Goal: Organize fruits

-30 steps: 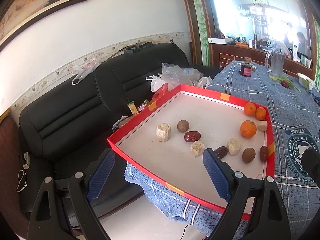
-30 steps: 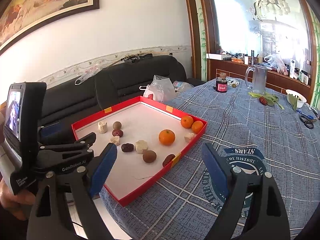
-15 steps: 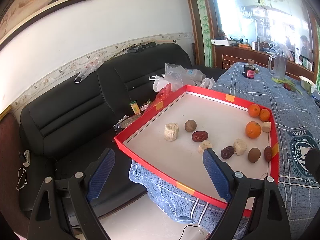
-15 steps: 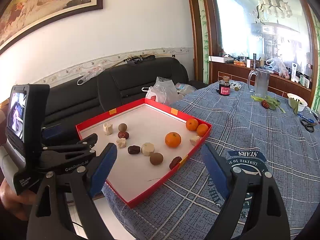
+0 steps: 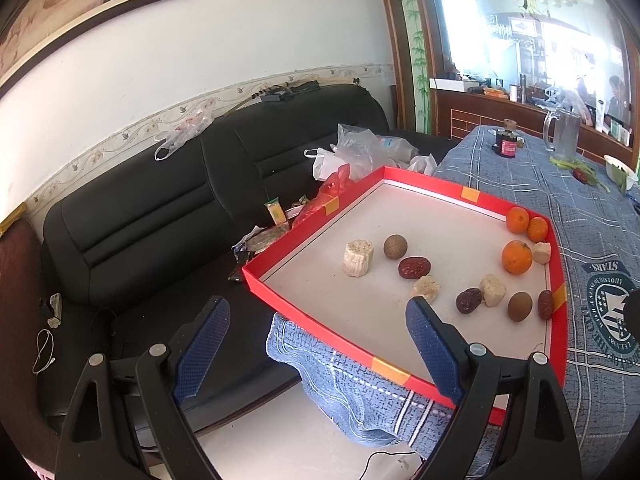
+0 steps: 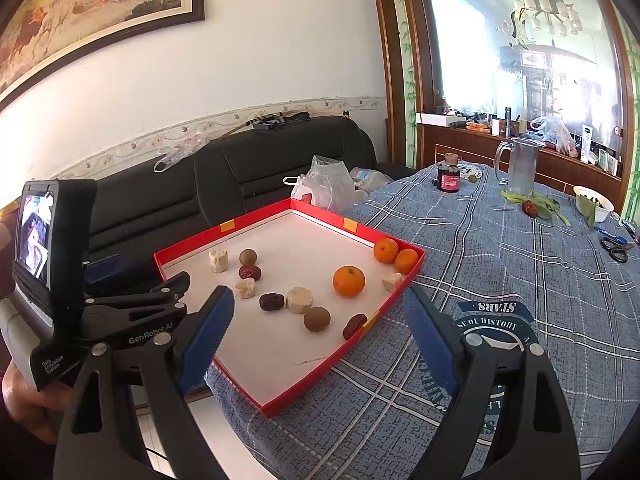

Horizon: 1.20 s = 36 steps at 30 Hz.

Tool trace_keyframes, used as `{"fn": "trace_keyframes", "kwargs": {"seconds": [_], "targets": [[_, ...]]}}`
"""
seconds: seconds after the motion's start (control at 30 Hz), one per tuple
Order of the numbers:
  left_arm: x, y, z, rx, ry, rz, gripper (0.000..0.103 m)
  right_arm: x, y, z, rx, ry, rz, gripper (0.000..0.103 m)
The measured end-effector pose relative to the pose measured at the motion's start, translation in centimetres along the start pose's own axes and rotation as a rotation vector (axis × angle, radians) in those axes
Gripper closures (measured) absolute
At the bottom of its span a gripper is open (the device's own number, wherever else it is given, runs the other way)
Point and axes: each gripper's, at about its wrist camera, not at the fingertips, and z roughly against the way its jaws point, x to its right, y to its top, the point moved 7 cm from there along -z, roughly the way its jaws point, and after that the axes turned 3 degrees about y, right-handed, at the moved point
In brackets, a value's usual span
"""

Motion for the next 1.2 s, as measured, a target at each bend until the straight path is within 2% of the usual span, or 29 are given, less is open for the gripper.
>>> {"fn": "trace_keyframes", "kwargs": {"seconds": [0.63,0.9,1.2], "targets": [[-1.9,-0.6,-0.7,-0.018,0.033,0.021,0.013,-2.0,0.5,-0.2,0.009,0.020,0.022,0.016],[-3.1,-1.0,-1.6,-0.039,0.073,0.024,0.013,-3.2,1.8,-0.7,0.022,0.037,0.042,0.016],[-5.1,-1.0,-2.6,-0.066,0.141,0.036,0.013,-4.7,2.6,-2.8,-0.007,0.086,0.057,0.016]]}}
